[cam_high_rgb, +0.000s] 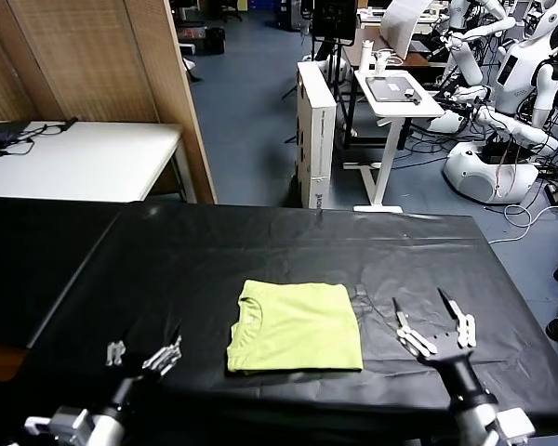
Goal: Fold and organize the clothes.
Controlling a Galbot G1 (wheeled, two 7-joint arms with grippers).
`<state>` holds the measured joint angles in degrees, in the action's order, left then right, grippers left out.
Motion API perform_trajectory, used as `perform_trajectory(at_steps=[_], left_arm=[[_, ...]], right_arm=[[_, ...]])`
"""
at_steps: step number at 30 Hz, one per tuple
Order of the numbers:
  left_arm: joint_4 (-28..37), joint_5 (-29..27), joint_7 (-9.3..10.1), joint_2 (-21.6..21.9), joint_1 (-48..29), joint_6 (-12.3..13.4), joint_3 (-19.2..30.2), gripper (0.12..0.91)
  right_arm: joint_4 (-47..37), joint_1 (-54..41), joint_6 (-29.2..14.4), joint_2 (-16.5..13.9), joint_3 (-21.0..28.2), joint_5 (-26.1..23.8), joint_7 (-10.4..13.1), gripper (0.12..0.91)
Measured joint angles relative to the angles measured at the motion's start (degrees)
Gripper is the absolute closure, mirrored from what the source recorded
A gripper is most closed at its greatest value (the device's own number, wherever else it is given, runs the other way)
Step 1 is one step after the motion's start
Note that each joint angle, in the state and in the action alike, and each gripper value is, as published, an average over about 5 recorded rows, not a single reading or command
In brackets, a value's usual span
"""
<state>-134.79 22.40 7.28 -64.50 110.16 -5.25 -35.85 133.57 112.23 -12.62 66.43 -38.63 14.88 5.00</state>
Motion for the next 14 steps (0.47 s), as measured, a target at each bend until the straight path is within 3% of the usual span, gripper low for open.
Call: perform_trajectory(at_steps=[14], left_arm=[[-0.03, -1.76, -0.99, -2.04, 2.30, 0.97, -0.52, 0.123]], right_arm=[[0.04, 3.16, -1.53, 1.10, 0.22, -1.10, -0.14, 0.118]])
